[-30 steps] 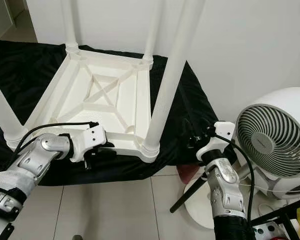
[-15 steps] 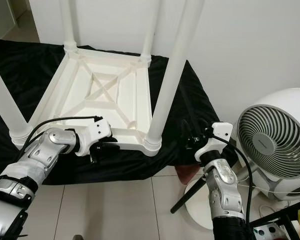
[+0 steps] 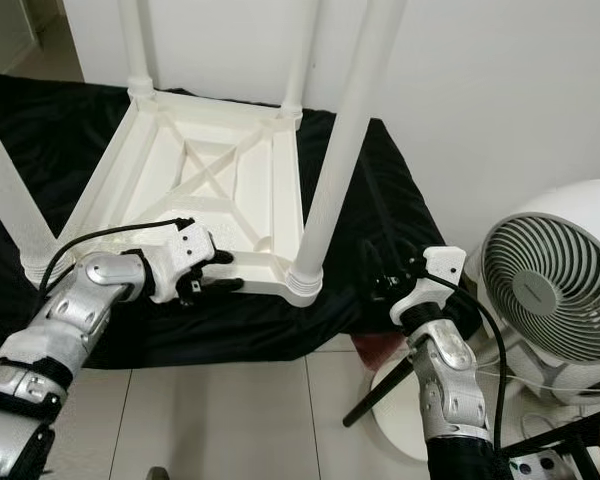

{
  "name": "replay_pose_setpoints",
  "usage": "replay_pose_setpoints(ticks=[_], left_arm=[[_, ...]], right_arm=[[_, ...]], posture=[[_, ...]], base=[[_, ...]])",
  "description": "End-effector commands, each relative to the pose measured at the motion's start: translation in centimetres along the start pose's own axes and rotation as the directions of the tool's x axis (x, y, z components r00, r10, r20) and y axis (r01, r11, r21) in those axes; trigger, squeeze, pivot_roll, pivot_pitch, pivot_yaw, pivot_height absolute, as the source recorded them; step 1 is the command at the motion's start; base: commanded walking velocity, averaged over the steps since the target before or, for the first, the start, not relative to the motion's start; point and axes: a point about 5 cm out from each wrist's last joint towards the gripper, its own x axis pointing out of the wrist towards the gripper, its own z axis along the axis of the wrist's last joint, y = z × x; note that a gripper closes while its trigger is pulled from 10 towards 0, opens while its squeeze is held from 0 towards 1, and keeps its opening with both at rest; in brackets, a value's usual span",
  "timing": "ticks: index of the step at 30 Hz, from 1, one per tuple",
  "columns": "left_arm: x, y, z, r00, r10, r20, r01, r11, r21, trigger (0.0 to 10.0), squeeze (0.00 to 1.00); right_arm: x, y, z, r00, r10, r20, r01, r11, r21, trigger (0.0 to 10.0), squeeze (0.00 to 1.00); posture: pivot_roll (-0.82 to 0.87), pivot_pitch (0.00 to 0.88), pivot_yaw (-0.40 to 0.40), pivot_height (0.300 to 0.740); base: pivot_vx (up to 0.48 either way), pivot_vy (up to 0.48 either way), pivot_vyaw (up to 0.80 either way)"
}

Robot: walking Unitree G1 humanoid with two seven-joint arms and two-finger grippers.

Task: Building children table

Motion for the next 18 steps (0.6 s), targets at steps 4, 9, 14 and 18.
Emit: replay_pose_setpoints(ticks=[4,9,14,18], left_arm=[[0.0,0.2,2.5,0.974,0.172,0.15,-0.164,0.984,-0.067,10.0,0.0],[0.3,0.2,3.0,0.936,0.296,0.19,-0.265,0.949,-0.171,10.0,0.0],[0.9,-1.0,2.2,0.926,0.34,0.165,-0.3,0.926,-0.228,10.0,0.0],[1.2,-1.6,2.0,0.925,0.347,0.155,-0.303,0.919,-0.252,10.0,0.0]], right_arm=[[-0.4,-0.6,-0.6,0.999,0.003,-0.048,-0.002,1.0,0.014,10.0,0.0],[-0.2,0.0,-0.9,0.994,0.084,-0.065,-0.08,0.995,0.058,10.0,1.0],[-0.1,0.3,-1.4,0.976,0.188,-0.109,-0.184,0.982,0.044,10.0,1.0],[-0.1,0.2,-1.6,0.963,0.231,-0.14,-0.23,0.973,0.025,10.0,1.0]], posture=[[0.08,0.039,-0.13,0.74],[0.09,0.029,-0.143,0.74],[0.1,0.014,-0.155,0.74],[0.11,0.005,-0.159,0.74]], base=[[0.0,0.0,0.0],[0.0,0.0,0.0],[0.0,0.0,0.0],[0.0,0.0,0.0]])
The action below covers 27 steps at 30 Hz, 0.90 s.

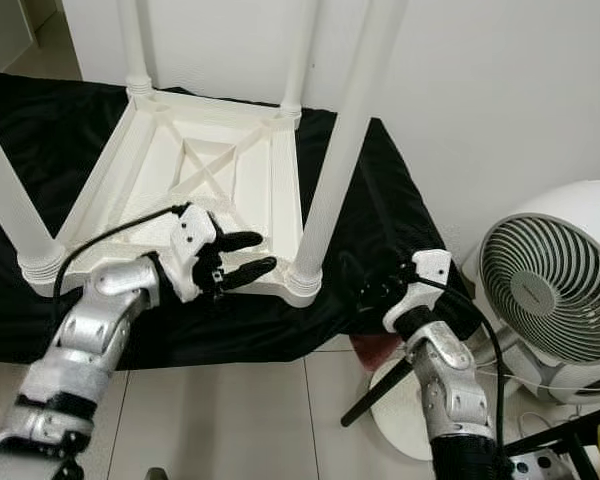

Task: Building children table

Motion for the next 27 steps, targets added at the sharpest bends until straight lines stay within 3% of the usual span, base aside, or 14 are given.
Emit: replay_pose_setpoints(ticks=[1,2,5,7,13,20,26,27], left_arm=[[0.2,0.0,-0.1,0.998,0.059,-0.013,-0.059,0.998,0.0,10.0,0.0],[0.0,-0.8,-0.4,0.999,0.043,-0.014,-0.043,0.999,-0.01,10.0,0.0],[-0.3,-1.4,-0.4,1.0,0.025,-0.012,-0.025,0.999,-0.028,10.0,0.0],[-1.1,-1.7,-0.3,1.0,0.002,-0.014,-0.003,0.998,-0.062,10.0,0.0],[-2.3,-1.8,0.3,0.999,-0.041,-0.013,0.041,0.999,-0.017,10.0,0.0],[-2.4,-2.6,0.3,0.999,-0.013,-0.032,0.013,1.0,0.013,10.0,0.0],[-2.4,-3.1,0.2,0.999,-0.008,-0.032,0.008,1.0,0.023,10.0,0.0],[-2.4,-3.3,0.3,1.0,-0.005,-0.03,0.005,1.0,0.024,10.0,0.0]], right_arm=[[-0.2,-0.3,-0.2,0.999,0.018,-0.03,-0.019,1.0,-0.013,10.0,1.0],[0.0,-0.3,-0.3,0.995,0.079,-0.062,-0.082,0.996,-0.041,10.0,0.0],[0.1,-0.2,-0.3,0.988,0.13,-0.085,-0.135,0.989,-0.053,10.0,0.0],[0.5,0.3,-0.4,0.964,0.231,-0.129,-0.241,0.968,-0.069,10.0,0.0],[1.8,1.1,-0.5,0.92,0.354,-0.167,-0.367,0.928,-0.057,10.0,0.0],[4.1,1.2,-0.5,0.926,0.345,-0.153,-0.36,0.929,-0.082,10.0,0.0],[4.8,1.5,-0.9,0.93,0.337,-0.151,-0.351,0.933,-0.082,10.0,0.0],[5.0,1.6,-1.2,0.929,0.336,-0.154,-0.351,0.933,-0.079,9.1,0.0]], posture=[[0.11,0.005,-0.159,0.74],[0.11,0.0,-0.164,0.74],[0.11,0.0,-0.167,0.74],[0.11,0.0,-0.169,0.74],[0.13,0.006,-0.19,0.74],[0.15,0.02,-0.2,0.74],[0.15,0.024,-0.205,0.74],[0.15,0.024,-0.205,0.74]], base=[[0.0,0.0,0.0],[0.0,0.0,0.0],[0.0,0.0,0.0],[0.0,0.0,0.0],[0.0,0.0,0.0],[0.0,0.0,0.0],[0.0,0.0,0.0],[0.0,0.0,0.0]])
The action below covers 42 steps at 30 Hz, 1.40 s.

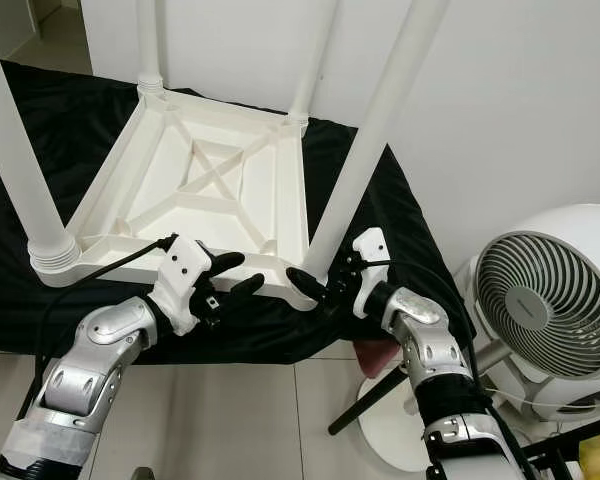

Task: Building children table

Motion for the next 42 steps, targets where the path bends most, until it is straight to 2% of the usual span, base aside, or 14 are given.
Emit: replay_pose_setpoints(ticks=[1,2,4,14,15,16,17,23,25,31,32,33,34,42], left_arm=[[0.2,-0.6,0.3,1.0,-0.008,0.009,0.008,1.0,0.013,10.0,0.0],[0.3,-0.8,0.4,1.0,-0.014,0.011,0.014,1.0,0.006,10.0,0.0],[0.4,-1.1,0.4,1.0,-0.02,0.011,0.02,1.0,0.005,10.0,0.0],[1.4,-2.6,0.3,0.997,-0.078,0.006,0.078,0.997,0.009,10.0,0.0],[1.6,-2.7,0.3,0.997,-0.081,0.004,0.081,0.997,0.012,10.0,0.0],[1.6,-2.7,0.3,0.997,-0.081,0.004,0.081,0.997,0.012,10.0,0.0],[1.6,-2.8,0.2,0.997,-0.081,0.003,0.081,0.997,0.014,10.0,0.0],[1.7,-2.8,0.2,0.997,-0.074,0.007,0.074,0.997,0.005,10.0,0.0],[1.6,-2.8,0.1,0.997,-0.076,0.004,0.076,0.997,-0.019,10.0,0.0],[1.5,-2.5,0.2,0.998,-0.066,0.011,0.066,0.997,-0.034,10.0,0.0],[1.5,-2.3,0.2,0.999,-0.053,0.012,0.053,0.998,-0.036,10.0,0.0],[1.5,-2.3,0.2,0.999,-0.053,0.012,0.053,0.998,-0.036,10.0,0.0],[1.5,-2.2,0.2,0.999,-0.051,0.01,0.051,0.998,-0.029,10.0,0.0],[1.5,-2.0,0.1,0.999,-0.046,0.008,0.046,0.999,-0.02,10.0,0.0]], right_arm=[[-0.4,-0.3,-0.5,1.0,-0.016,-0.026,0.016,1.0,-0.007,9.1,0.0],[0.0,-0.2,-0.7,1.0,-0.017,-0.023,0.017,1.0,0.004,1.3,0.0],[0.2,-0.2,-0.8,1.0,-0.016,-0.016,0.017,1.0,0.014,0.0,0.0],[1.1,0.0,-1.7,0.999,-0.041,-0.021,0.041,0.999,0.029,0.0,0.0],[1.0,-0.1,-1.8,0.998,-0.06,-0.023,0.06,0.998,0.02,6.1,0.0],[1.0,-0.1,-1.8,0.998,-0.06,-0.023,0.06,0.998,0.02,6.1,0.0],[1.0,-0.2,-1.8,0.997,-0.072,-0.024,0.072,0.997,0.014,10.0,0.0],[1.0,-0.1,-1.9,0.987,-0.162,-0.023,0.162,0.987,0.016,10.0,0.0],[1.0,0.3,-2.5,0.939,-0.338,-0.057,0.34,0.94,0.029,10.0,0.0],[1.1,1.4,-3.3,0.863,-0.494,-0.101,0.502,0.861,0.084,10.0,0.0],[1.2,2.5,-3.7,0.79,-0.6,-0.127,0.613,0.779,0.131,10.0,0.0],[1.2,2.5,-3.7,0.79,-0.6,-0.127,0.613,0.779,0.131,10.0,0.0],[1.1,3.2,-4.0,0.717,-0.682,-0.144,0.697,0.702,0.144,10.0,0.0],[1.7,4.9,-3.1,0.727,-0.681,-0.084,0.686,0.714,0.144,10.0,0.0]], posture=[[0.15,0.024,-0.205,0.74],[0.15,0.023,-0.205,0.74],[0.15,0.021,-0.205,0.74],[0.14,0.018,-0.201,0.74],[0.14,0.018,-0.202,0.74],[0.14,0.018,-0.202,0.74],[0.14,0.018,-0.203,0.74],[0.13,0.021,-0.206,0.74],[0.13,0.021,-0.205,0.74],[0.13,0.018,-0.202,0.74],[0.13,0.015,-0.203,0.74],[0.13,0.015,-0.203,0.74],[0.13,0.016,-0.203,0.74],[0.13,0.005,-0.203,0.74]], base=[[0.0,0.0,0.0],[0.0,0.0,0.0],[0.0,0.0,0.0],[0.0,0.0,0.0],[0.0,0.0,0.0],[0.0,0.0,0.0],[0.0,0.0,0.0],[0.0,0.0,0.0],[0.0,0.0,0.0],[0.0,0.0,0.0],[0.0,0.0,0.0],[0.0,0.0,0.0],[0.0,0.0,0.0],[0.0,0.0,0.0]])
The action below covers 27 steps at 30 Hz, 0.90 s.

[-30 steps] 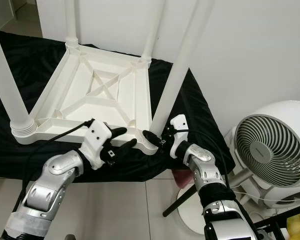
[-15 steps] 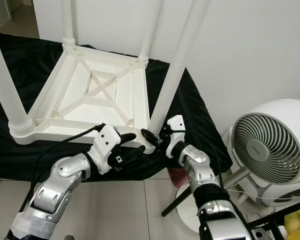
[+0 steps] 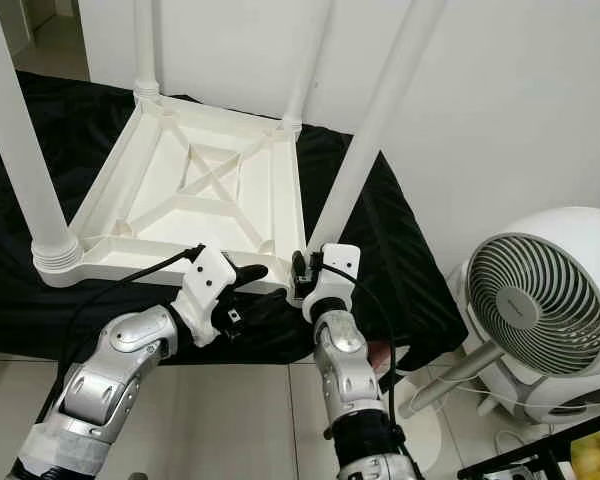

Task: Building children table

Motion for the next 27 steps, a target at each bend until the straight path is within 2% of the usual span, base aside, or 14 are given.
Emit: replay_pose_setpoints(ticks=[1,2,3,4,7,10,14,15,17,21,22,24,27], left_arm=[[0.4,-0.1,0.1,1.0,0.025,0.008,-0.025,1.0,-0.003,10.0,0.0],[0.4,-0.1,0.1,1.0,0.025,0.008,-0.025,1.0,-0.003,10.0,0.0],[0.4,-0.1,0.1,1.0,0.024,0.007,-0.024,1.0,-0.002,10.0,0.0],[0.4,-0.2,0.1,1.0,0.023,0.007,-0.023,1.0,-0.002,10.0,0.0],[0.4,-0.2,0.0,1.0,0.021,0.007,-0.021,1.0,-0.001,10.0,0.0],[0.4,-0.4,-0.3,1.0,0.015,-0.004,-0.015,1.0,0.006,10.0,0.0],[0.4,-0.6,-0.5,1.0,0.01,-0.009,-0.01,1.0,0.005,10.0,0.0],[0.3,-0.8,-0.6,1.0,0.005,-0.014,-0.005,1.0,0.011,10.0,0.0],[0.4,-0.9,-0.7,1.0,0.005,-0.016,-0.005,1.0,0.019,10.0,0.0],[0.6,-0.8,-0.6,1.0,0.007,-0.015,-0.007,1.0,0.025,10.0,0.0],[0.7,-0.9,-0.5,1.0,0.003,-0.013,-0.003,1.0,0.028,10.0,0.0],[0.8,-0.9,-0.5,1.0,0.0,-0.011,0.001,0.999,0.034,10.0,0.0],[1.1,-1.1,-0.4,1.0,-0.009,-0.007,0.009,0.999,0.037,10.0,0.0]], right_arm=[[-0.8,-1.1,-1.3,0.997,-0.028,-0.074,0.026,0.999,-0.031,10.0,0.0],[-0.8,-1.1,-1.3,0.997,-0.028,-0.074,0.026,0.999,-0.031,10.0,0.0],[-0.8,-1.1,-1.2,0.997,-0.019,-0.071,0.017,0.999,-0.031,10.0,0.7],[-0.9,-1.1,-1.2,0.998,-0.003,-0.068,0.001,1.0,-0.023,10.0,1.0],[-1.0,-0.9,-0.9,0.998,0.011,-0.057,-0.012,1.0,-0.023,10.0,1.0],[-0.8,-1.7,-0.2,0.992,0.127,-0.021,-0.128,0.988,-0.082,10.0,1.0],[-0.7,-2.7,0.0,0.981,0.191,-0.032,-0.194,0.975,-0.107,10.0,1.0],[-0.6,-3.3,0.3,0.965,0.26,-0.034,-0.262,0.956,-0.135,10.0,0.01],[-0.3,-3.8,0.8,0.94,0.338,-0.038,-0.34,0.929,-0.147,10.0,0.0],[0.5,-4.6,1.3,0.92,0.39,-0.043,-0.391,0.906,-0.161,10.0,0.0],[0.9,-4.8,1.4,0.905,0.42,-0.06,-0.423,0.886,-0.191,10.0,0.0],[1.2,-4.8,1.3,0.894,0.441,-0.077,-0.447,0.871,-0.202,10.0,0.0],[2.3,-4.2,0.9,0.85,0.512,-0.126,-0.527,0.828,-0.194,10.0,0.0]], posture=[[0.13,0.001,-0.204,0.74],[0.13,0.001,-0.204,0.74],[0.13,0.001,-0.205,0.74],[0.13,0.0,-0.204,0.74],[0.13,0.0,-0.207,0.74],[0.13,0.0,-0.21,0.74],[0.13,0.0,-0.211,0.74],[0.13,0.0,-0.212,0.74],[0.13,0.0,-0.213,0.74],[0.13,0.0,-0.214,0.74],[0.13,0.0,-0.212,0.74],[0.13,0.0,-0.212,0.74],[0.14,0.0,-0.209,0.74]], base=[[0.0,0.0,0.0],[0.0,0.0,0.0],[0.0,0.0,0.0],[0.0,0.0,0.0],[0.0,0.0,0.0],[0.0,0.0,0.0],[0.0,0.0,0.0],[0.0,0.0,0.0],[0.0,0.0,0.0],[0.0,0.0,0.0],[0.0,0.0,0.0],[0.0,0.0,0.0],[0.0,0.0,0.0]])
